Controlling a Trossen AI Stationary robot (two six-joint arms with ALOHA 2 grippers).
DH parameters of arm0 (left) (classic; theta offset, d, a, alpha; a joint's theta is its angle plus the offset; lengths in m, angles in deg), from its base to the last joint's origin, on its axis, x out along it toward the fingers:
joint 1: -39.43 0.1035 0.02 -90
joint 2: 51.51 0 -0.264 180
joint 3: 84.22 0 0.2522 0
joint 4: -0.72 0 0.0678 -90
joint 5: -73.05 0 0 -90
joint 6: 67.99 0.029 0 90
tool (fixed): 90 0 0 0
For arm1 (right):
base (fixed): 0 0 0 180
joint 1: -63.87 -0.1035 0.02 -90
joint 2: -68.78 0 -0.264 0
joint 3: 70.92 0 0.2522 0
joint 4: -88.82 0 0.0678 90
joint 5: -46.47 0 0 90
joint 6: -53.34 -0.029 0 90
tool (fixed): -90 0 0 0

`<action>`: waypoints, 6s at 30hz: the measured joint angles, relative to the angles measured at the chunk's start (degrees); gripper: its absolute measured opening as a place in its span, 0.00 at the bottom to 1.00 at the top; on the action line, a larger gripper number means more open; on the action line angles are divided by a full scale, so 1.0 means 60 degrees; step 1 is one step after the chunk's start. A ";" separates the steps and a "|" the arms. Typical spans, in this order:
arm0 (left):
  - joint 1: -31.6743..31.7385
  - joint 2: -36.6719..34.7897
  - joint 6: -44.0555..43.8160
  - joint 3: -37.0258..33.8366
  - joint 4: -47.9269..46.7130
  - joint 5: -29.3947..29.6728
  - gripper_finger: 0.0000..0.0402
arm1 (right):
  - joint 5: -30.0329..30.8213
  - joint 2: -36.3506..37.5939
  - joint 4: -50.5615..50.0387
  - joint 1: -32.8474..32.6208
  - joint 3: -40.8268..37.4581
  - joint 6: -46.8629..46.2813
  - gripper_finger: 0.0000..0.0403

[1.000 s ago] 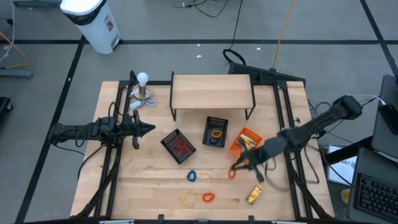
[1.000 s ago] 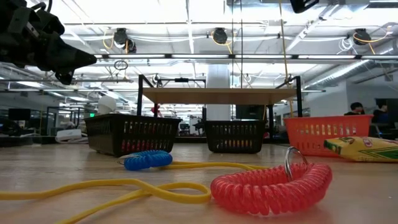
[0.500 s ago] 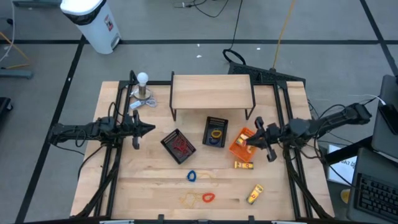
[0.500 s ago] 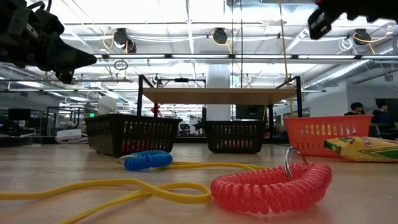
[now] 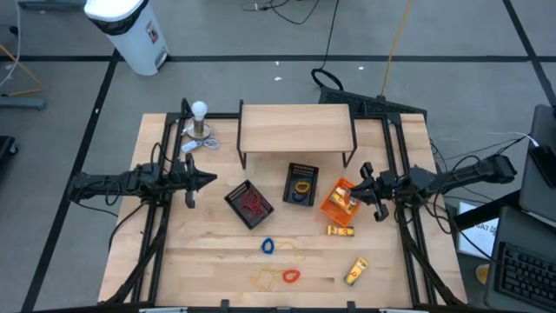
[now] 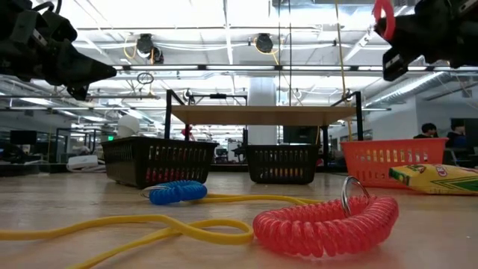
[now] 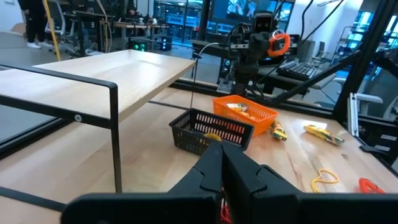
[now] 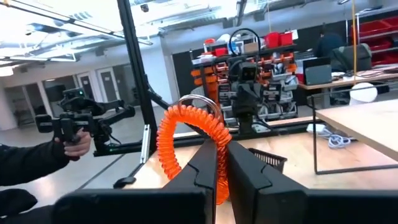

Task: Pick & Place Office Desk Supplies
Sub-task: Put the orange spring keychain into the right black bin, then put the crayon box into the orange bin

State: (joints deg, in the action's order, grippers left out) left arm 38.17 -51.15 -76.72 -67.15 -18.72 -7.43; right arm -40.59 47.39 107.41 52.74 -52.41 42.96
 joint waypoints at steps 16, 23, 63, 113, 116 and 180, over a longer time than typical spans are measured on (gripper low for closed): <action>0.0000 0.0001 0.0000 0.0000 0.0036 0.0363 0.01 | 0.0313 0.0192 0.0039 0.0175 -0.0421 0.0024 0.02; 0.0000 0.0001 0.0000 0.0000 0.0044 0.0406 0.05 | 0.1619 -0.0371 -0.3445 0.0175 0.1867 0.0241 0.02; 0.0001 0.0004 -0.0142 -0.0015 0.0201 0.0681 0.02 | 0.2255 -0.9976 -0.4209 0.1386 0.6171 0.0160 0.02; 0.0002 0.0000 -0.0302 0.0000 0.0188 0.0674 0.06 | 0.2249 -1.1711 -0.3073 0.1737 0.6164 0.0026 0.26; 0.0004 0.0004 -0.0302 0.0000 0.0186 0.0674 0.06 | 0.2228 -1.1407 -0.3118 0.1737 0.6164 0.0027 0.32; 0.0000 0.0000 -0.0251 0.0007 0.0126 0.0681 0.06 | 0.1046 0.2872 -0.3461 0.1763 0.0818 0.0459 0.00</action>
State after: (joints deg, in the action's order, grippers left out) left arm 38.17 -51.15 -78.23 -67.10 -17.96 -3.35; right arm -34.31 64.62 86.64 63.32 -47.50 45.72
